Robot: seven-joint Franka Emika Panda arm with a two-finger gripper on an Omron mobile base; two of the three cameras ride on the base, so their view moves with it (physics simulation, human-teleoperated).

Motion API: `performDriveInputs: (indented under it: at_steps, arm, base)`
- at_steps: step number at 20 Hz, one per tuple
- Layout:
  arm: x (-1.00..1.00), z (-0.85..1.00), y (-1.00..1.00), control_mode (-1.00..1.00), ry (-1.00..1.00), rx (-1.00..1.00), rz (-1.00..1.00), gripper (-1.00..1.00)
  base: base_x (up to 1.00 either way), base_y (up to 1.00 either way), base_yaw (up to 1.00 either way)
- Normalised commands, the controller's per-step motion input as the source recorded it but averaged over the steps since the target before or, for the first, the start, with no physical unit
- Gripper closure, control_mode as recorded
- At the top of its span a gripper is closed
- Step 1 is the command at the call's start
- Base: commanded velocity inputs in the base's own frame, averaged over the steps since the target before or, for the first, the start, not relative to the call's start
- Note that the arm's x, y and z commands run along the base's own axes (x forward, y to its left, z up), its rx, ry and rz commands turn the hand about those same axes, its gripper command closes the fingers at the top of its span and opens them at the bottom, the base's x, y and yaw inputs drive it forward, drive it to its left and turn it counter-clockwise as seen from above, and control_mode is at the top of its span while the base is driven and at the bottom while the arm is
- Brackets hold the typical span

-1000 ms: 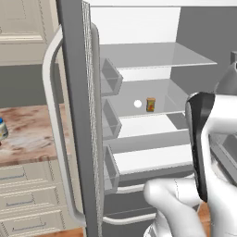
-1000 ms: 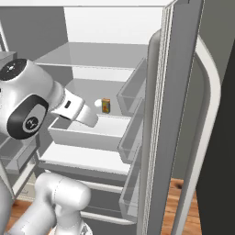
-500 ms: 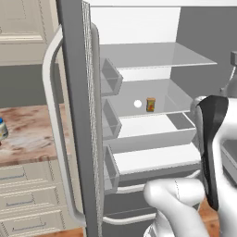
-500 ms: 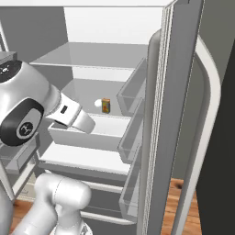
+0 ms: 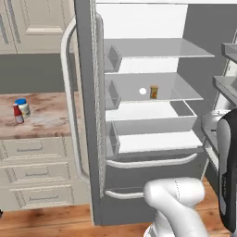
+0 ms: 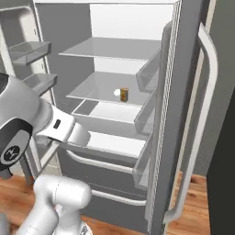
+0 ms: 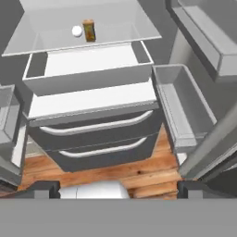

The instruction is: Place the mayonnaise and ketchup from the counter to the top shelf of the fridge. If the existing items in the fridge are on the top shelf, move them to other shelves.

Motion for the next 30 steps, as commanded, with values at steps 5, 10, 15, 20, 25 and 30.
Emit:
performDriveInputs:
  at_steps: [5, 10, 15, 20, 25, 30]
  arm:
    - [0.0, 0.0, 0.0, 1.0, 0.0, 0.0, 0.0, -1.0]
    - [0.0, 0.0, 0.0, 1.0, 0.0, 0.0, 0.0, -1.0]
    - [0.0, 0.0, 0.0, 1.0, 0.0, 0.0, 0.0, -1.0]
    - [0.0, 0.0, 0.0, 1.0, 0.0, 0.0, 0.0, -1.0]
    - [0.0, 0.0, 0.0, 1.0, 0.0, 0.0, 0.0, -1.0]
    - [0.0, 0.0, 0.0, 1.0, 0.0, 0.0, 0.0, -1.0]
  base:
    - [-0.98, 0.64, 0.28]
    - [-0.34, 1.0, 0.16]
    - [0.11, 1.0, 0.07]
    - [0.65, 1.0, 0.0]
    - [0.95, 1.0, 0.0]
    - [1.0, 0.77, -0.09]
